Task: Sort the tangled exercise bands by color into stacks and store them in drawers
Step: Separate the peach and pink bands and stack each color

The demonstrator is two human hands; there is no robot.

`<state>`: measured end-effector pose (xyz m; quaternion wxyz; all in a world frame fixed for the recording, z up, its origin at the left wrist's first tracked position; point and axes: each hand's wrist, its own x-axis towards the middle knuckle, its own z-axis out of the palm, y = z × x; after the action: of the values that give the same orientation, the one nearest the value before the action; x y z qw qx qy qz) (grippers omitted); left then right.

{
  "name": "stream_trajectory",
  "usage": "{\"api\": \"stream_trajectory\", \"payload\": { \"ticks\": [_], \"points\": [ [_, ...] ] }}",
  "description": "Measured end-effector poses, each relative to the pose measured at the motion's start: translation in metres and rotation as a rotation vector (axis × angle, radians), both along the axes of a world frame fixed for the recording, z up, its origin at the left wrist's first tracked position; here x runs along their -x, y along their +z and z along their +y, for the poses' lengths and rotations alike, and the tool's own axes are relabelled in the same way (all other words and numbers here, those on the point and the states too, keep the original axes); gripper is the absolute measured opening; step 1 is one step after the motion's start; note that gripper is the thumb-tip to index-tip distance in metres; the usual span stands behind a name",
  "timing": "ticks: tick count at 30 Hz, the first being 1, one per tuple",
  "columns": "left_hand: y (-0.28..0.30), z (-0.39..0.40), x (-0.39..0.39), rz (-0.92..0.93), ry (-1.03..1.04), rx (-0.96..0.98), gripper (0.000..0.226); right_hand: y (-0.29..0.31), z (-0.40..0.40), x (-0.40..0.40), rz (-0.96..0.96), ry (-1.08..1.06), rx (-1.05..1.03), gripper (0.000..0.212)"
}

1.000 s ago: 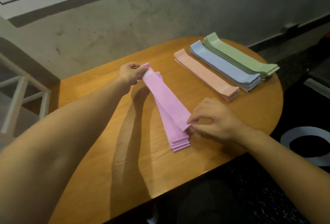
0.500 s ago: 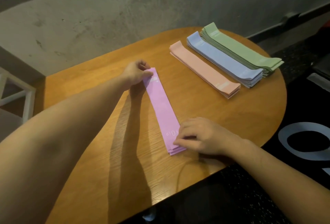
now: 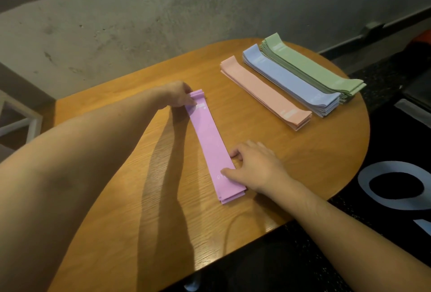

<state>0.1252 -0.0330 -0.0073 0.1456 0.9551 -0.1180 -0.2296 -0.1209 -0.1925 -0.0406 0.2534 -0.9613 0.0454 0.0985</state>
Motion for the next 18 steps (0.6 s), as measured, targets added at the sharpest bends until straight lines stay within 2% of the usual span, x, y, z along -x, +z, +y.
{"api": "stream_trajectory", "payload": {
  "ticks": [4, 8, 12, 15, 18],
  "points": [
    [0.002, 0.008, 0.008, -0.051, -0.069, 0.048, 0.029, 0.005, 0.005, 0.002, 0.011, -0.007, 0.022, 0.053],
    [0.004, 0.039, 0.021, -0.101, -0.025, 0.302, 0.019, 0.006, 0.010, 0.006, 0.018, -0.036, 0.029, 0.059],
    [0.005, 0.080, 0.041, -0.210, 0.002, 0.520, 0.021, 0.007, 0.016, 0.008, 0.035, -0.030, 0.040, 0.046],
    [0.000, 0.109, 0.057, -0.273, 0.025, 0.563, 0.029, 0.010, 0.023, 0.008, 0.014, -0.007, 0.047, 0.030],
    [-0.007, 0.133, 0.076, -0.287, 0.046, 0.597, 0.022, 0.010, 0.030, 0.010, 0.006, 0.024, -0.010, 0.028]
  ]
}}
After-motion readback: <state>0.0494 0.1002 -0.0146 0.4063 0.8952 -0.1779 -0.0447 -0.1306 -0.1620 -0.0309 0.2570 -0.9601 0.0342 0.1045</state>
